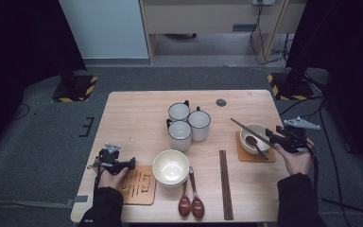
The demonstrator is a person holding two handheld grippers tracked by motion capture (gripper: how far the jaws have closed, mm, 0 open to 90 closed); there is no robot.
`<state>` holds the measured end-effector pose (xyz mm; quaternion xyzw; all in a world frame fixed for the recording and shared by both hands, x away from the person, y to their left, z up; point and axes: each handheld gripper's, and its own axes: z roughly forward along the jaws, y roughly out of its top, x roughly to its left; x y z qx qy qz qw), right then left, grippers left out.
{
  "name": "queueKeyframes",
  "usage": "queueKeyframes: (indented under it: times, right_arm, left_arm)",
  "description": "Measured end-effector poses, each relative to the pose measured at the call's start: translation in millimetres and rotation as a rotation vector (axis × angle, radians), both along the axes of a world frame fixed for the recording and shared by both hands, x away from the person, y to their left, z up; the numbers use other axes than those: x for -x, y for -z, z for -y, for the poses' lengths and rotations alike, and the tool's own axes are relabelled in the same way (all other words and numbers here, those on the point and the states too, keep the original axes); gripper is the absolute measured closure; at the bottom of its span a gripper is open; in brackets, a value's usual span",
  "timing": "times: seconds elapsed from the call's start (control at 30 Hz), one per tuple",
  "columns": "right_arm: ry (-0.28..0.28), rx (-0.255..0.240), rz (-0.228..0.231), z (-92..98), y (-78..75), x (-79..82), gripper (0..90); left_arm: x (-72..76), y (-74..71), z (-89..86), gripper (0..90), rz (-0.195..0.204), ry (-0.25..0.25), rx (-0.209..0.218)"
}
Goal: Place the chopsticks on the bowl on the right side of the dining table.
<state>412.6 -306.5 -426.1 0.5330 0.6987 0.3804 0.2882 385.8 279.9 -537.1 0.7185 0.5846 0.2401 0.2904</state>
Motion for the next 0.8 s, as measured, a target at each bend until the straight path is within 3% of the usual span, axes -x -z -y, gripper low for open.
queueKeyframes:
  times: [0.43, 0.8]
  right_arm:
    - [-0.004, 0.023, -0.012, -12.4, 6.6, -19.5, 54.5]
    - [0.026, 0.044, -0.028, -18.1, 22.0, -33.7, 54.7]
  left_arm:
    - [0.0, 0.0, 0.0, 0.0, 0.000, 0.000, 0.000]
    - [0.0, 0.0, 0.0, 0.0, 0.000, 0.000, 0.000]
